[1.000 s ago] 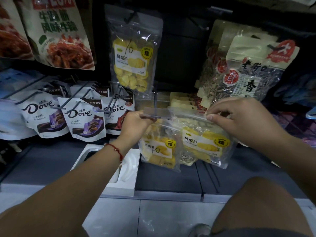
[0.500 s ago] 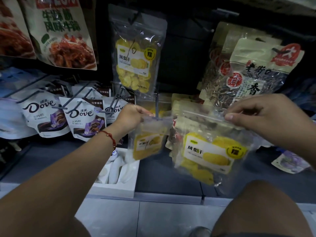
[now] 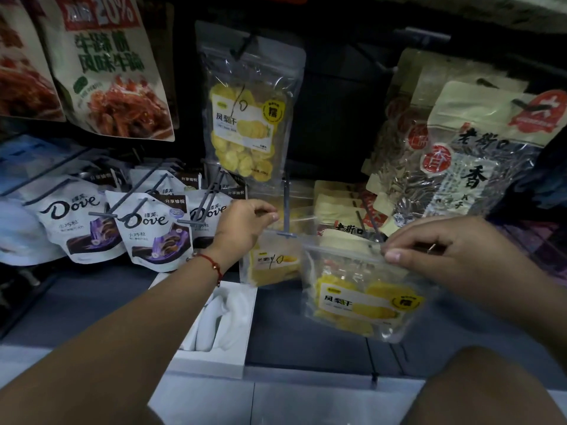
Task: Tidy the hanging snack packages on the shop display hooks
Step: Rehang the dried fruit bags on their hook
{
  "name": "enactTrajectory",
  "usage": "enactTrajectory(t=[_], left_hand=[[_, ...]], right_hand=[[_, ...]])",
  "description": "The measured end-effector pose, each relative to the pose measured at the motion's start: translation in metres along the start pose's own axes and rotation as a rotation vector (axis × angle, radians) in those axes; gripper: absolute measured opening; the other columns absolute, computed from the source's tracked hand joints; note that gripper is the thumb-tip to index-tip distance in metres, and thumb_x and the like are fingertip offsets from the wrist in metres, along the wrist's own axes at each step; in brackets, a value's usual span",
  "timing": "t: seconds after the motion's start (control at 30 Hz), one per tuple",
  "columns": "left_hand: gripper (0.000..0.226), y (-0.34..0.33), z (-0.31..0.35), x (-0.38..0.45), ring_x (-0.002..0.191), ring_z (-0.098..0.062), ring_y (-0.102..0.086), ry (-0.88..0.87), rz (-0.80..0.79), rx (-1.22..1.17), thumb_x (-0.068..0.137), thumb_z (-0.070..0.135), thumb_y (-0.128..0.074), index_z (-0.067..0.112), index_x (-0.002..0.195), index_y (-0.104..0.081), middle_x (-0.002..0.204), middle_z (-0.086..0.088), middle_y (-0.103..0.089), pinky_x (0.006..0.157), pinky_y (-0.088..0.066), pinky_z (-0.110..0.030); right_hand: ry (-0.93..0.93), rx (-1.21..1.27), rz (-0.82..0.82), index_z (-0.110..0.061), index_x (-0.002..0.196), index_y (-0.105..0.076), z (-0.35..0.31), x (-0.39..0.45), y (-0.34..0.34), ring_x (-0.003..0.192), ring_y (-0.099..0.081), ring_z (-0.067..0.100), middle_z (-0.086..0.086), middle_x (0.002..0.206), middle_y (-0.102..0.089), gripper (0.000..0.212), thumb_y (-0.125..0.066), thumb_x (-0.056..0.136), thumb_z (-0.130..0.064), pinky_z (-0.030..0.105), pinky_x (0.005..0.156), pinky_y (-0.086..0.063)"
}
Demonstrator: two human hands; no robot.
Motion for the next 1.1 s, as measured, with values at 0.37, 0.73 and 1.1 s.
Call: enactTrajectory(t=[0.37,0.73,1.1], left_hand=[[0.056,0.03,-0.012,-0.057,0.102,-0.012,-0.061,-0.116,-0.097,0.14,0.088,0.014,-0.071,0.03,0.14,-0.055,0.122,0.004,-0.062,0.096,-0.052,-0.039],[0.027,0.084,0.049,-0.161,0.111,0.004,-0.062,-0.031,-0.057,-0.441,0.106,0.034,-0.042,0.038,0.124,-0.062,0.115,0.019,-0.071,0.091,-0.046,-0.013],[0.035,0.096,0.06,-0.146,0.095,-0.015,-0.073,0.076,-0.111,-0.545,0.081,0.007,-0.078,0.013,0.113,-0.065,0.103,-0.003,-0.077,0.073,-0.057,-0.022]], right_hand=[[0.011,0.143,-0.007,-0.035,0.078,-0.078,-0.018,0.014,-0.014,0.08,-0.068,-0.005,-0.022,0.082,-0.074,0.004,-0.077,0.075,-0.032,0.021,0.072,-0.054],[0.091,0.122,-0.004,-0.03,0.08,-0.079,-0.06,0.037,-0.029,0.081,-0.068,0.001,-0.015,0.084,-0.075,0.004,-0.078,0.083,-0.028,0.037,0.081,-0.057],[0.162,0.215,0.131,-0.024,0.083,-0.08,-0.104,0.09,-0.014,0.073,-0.067,-0.003,-0.009,0.079,-0.075,0.006,-0.076,0.086,-0.028,0.014,0.066,-0.05]])
Point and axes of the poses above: each hand's wrist, its own x-axis towards the middle knuckle, its own y-axis out of the back of the hand, z = x × y, the point moved 2 cm from there along x, towards the middle knuckle
